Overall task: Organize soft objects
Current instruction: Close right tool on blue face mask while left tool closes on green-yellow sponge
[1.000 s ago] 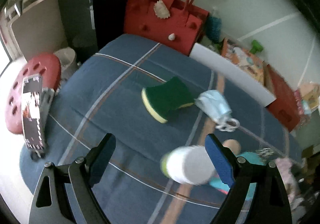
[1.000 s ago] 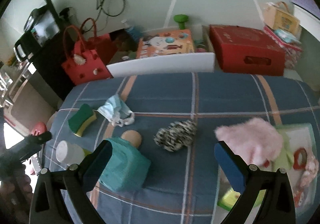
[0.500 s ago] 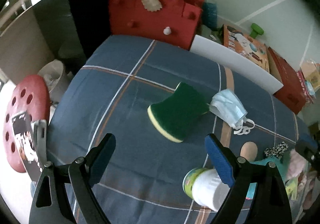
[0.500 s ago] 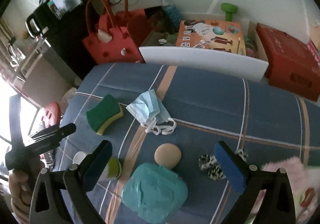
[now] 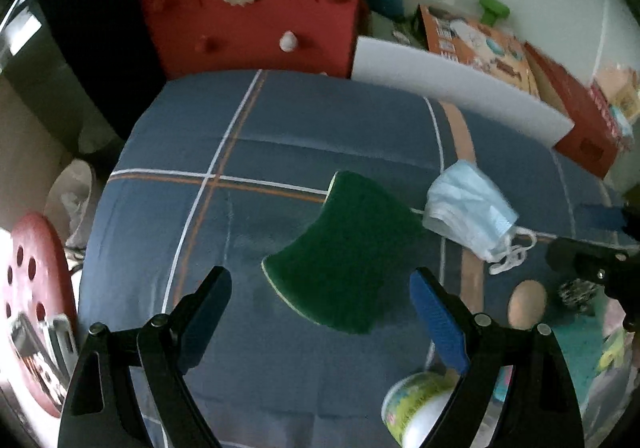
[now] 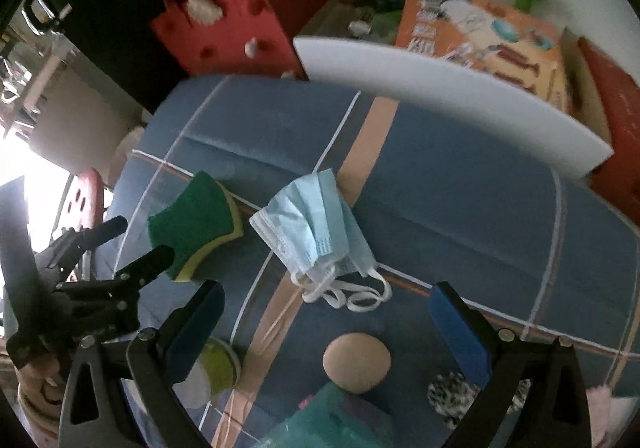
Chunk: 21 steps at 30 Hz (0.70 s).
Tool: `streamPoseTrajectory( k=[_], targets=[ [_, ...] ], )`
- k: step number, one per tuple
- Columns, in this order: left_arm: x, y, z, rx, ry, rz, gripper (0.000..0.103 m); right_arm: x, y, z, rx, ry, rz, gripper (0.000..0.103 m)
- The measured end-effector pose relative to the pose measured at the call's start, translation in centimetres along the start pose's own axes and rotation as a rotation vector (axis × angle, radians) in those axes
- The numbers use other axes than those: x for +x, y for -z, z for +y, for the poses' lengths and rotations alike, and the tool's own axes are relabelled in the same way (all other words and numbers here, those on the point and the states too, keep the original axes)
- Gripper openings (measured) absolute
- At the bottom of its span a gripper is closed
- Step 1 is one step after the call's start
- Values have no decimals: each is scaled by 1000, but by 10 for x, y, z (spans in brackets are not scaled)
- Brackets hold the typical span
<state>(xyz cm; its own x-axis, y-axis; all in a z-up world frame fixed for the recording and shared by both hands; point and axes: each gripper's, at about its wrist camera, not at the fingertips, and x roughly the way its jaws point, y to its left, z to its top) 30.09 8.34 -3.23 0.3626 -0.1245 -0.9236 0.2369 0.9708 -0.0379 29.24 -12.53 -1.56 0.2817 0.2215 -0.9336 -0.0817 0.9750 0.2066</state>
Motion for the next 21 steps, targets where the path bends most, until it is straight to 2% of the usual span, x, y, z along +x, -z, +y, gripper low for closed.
streamPoseTrajectory(
  k=[4, 11, 21],
  targets=[
    [14, -3, -12, 89, -29, 14, 91, 20, -10, 6, -36, -12, 52, 103],
    [32, -5, -24, 208, -93, 38, 91, 50, -23, 19, -137, 45, 129, 103],
    [44, -9, -19, 175, -74, 49, 91, 83, -30, 23, -198, 86, 168, 101]
  ],
)
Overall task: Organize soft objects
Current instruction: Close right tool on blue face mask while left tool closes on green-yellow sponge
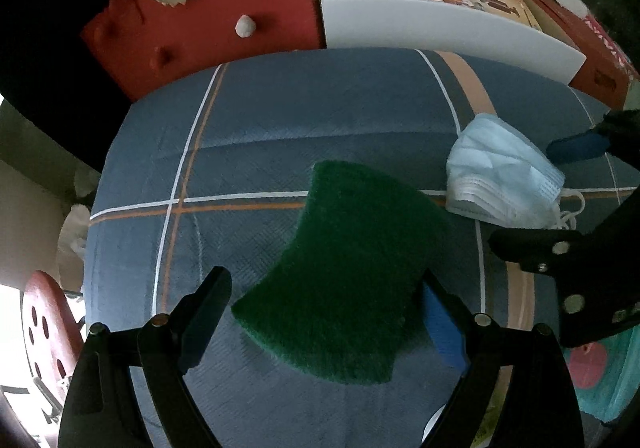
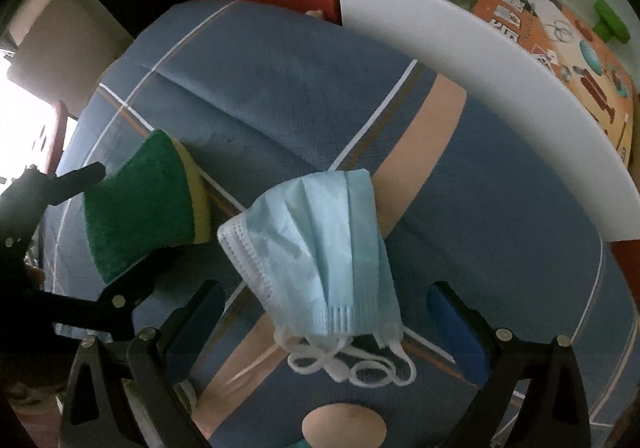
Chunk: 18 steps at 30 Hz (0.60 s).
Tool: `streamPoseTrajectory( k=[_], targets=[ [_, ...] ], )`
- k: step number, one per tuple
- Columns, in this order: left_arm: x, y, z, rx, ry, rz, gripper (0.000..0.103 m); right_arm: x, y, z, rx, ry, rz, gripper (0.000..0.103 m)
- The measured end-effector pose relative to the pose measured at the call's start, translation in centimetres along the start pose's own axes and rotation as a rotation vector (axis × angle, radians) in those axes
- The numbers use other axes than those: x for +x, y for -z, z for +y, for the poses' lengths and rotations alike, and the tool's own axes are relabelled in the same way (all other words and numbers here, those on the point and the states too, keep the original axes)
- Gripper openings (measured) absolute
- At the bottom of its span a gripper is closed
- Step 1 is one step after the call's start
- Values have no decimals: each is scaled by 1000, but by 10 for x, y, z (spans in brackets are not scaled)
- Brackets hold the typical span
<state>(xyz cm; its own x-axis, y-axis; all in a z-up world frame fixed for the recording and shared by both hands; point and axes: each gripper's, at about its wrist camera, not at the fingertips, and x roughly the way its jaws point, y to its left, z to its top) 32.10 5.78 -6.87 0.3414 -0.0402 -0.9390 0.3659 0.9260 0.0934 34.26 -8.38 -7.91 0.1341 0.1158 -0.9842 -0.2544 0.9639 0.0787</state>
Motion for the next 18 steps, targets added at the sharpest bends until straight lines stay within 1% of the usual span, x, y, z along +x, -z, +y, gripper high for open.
streamPoseTrajectory(
  k=[1, 3, 5, 7, 8, 9, 13, 14, 17, 18],
  targets=[
    [1, 0, 0, -2, 2, 0, 91, 2, 0, 0, -2, 2, 2, 100],
    [2, 0, 0, -10, 8, 4, 89, 5, 0, 1, -6, 7, 2, 93],
    [4, 0, 0, -17, 26, 9, 83, 7, -1, 2, -10, 7, -3, 87],
    [4, 0, 1, -30, 35, 12, 82, 9, -4, 5, -16, 17, -7, 81],
    [4, 0, 1, -35, 39, 12, 81, 11, -7, 10, -17, 19, -10, 76],
    [4, 1, 1, -41, 42, 11, 81, 11, -7, 11, -17, 18, -13, 70],
    [2, 2, 1, -55, 49, 7, 79, 14, -6, 8, -15, 24, -25, 58],
    [2, 2, 2, -62, 51, 7, 79, 13, -5, 8, -12, 23, -28, 52],
    [1, 2, 6, -97, 61, 11, 78, 7, -4, 6, 6, 22, -41, 41],
    [0, 2, 8, -114, 65, 12, 78, 6, -3, 5, 14, 20, -47, 40]
  ],
)
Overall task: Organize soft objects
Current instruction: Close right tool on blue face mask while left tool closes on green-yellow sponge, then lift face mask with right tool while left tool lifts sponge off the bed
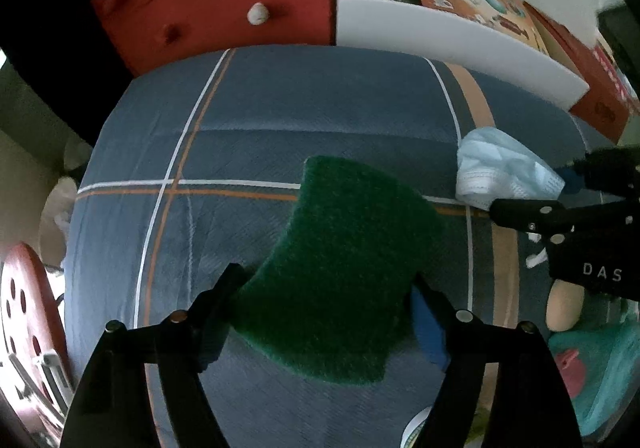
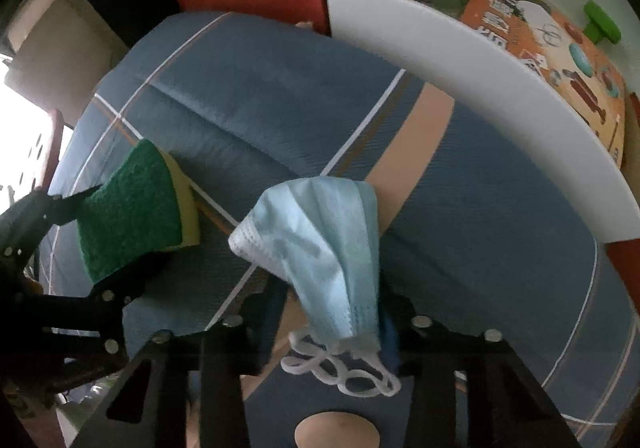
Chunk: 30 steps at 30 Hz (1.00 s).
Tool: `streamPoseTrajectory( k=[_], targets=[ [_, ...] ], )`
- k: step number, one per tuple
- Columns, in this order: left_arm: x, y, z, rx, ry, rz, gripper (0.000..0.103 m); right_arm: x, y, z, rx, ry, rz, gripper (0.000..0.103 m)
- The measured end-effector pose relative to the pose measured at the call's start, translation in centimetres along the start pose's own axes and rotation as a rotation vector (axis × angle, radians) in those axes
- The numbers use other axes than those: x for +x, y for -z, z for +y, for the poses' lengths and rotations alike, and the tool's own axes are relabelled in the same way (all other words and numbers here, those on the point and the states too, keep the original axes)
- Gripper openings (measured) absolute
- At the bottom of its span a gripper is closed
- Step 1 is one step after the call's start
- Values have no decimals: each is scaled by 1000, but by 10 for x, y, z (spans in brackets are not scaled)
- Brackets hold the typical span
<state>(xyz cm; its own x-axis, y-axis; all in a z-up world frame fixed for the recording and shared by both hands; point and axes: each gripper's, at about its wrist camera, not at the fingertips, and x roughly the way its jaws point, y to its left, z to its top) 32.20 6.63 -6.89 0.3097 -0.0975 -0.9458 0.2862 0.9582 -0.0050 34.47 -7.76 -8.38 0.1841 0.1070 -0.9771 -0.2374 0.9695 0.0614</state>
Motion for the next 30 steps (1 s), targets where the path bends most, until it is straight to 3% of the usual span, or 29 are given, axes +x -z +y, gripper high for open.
streamPoseTrajectory(
  k=[12, 24, 30],
  targets=[
    [-15, 6, 18, -126, 11, -3, 76, -27, 23, -13, 66, 0, -48, 16],
    [-87, 28, 11, -203, 33, -79, 76, -117, 61, -36, 110, -3, -161, 12],
    [-138, 53, -6, -218, 31, -138, 76, -184, 110, -41, 138, 0, -260, 12]
  ],
)
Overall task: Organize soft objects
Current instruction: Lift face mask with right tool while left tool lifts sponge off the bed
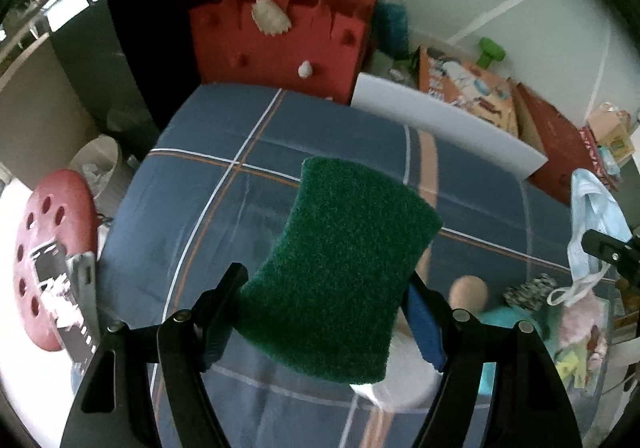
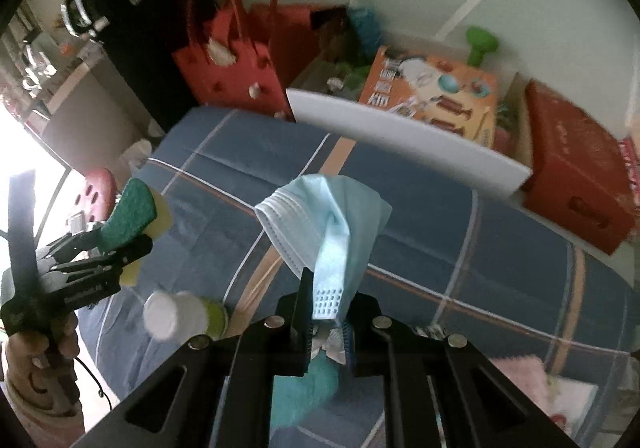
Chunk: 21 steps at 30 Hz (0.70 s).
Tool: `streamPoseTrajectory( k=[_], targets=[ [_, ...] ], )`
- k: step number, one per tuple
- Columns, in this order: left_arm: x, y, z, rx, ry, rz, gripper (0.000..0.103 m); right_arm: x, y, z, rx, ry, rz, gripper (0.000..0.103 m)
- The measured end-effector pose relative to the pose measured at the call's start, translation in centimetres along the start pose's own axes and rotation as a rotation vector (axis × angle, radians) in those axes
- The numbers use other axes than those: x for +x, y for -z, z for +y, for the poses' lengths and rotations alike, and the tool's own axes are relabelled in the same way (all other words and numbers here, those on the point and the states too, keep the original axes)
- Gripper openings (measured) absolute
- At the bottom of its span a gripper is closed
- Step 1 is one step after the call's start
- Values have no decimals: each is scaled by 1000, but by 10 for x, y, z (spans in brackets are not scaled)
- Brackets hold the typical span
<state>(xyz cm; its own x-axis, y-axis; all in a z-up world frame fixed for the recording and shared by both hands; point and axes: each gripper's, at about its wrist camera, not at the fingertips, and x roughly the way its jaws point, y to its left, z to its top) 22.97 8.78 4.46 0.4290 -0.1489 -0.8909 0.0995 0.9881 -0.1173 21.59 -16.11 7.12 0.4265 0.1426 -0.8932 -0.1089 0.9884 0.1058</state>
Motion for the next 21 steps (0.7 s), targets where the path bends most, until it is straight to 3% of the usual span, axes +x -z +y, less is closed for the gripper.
streamPoseTrajectory(
  k=[12, 21],
  targets=[
    [-95, 70, -58, 64, 52, -164, 76, -114, 97, 19, 11, 10, -176, 13],
    [-95, 113, -99, 85, 74, -171, 76, -130, 162, 9, 135, 36, -291, 13]
  ],
)
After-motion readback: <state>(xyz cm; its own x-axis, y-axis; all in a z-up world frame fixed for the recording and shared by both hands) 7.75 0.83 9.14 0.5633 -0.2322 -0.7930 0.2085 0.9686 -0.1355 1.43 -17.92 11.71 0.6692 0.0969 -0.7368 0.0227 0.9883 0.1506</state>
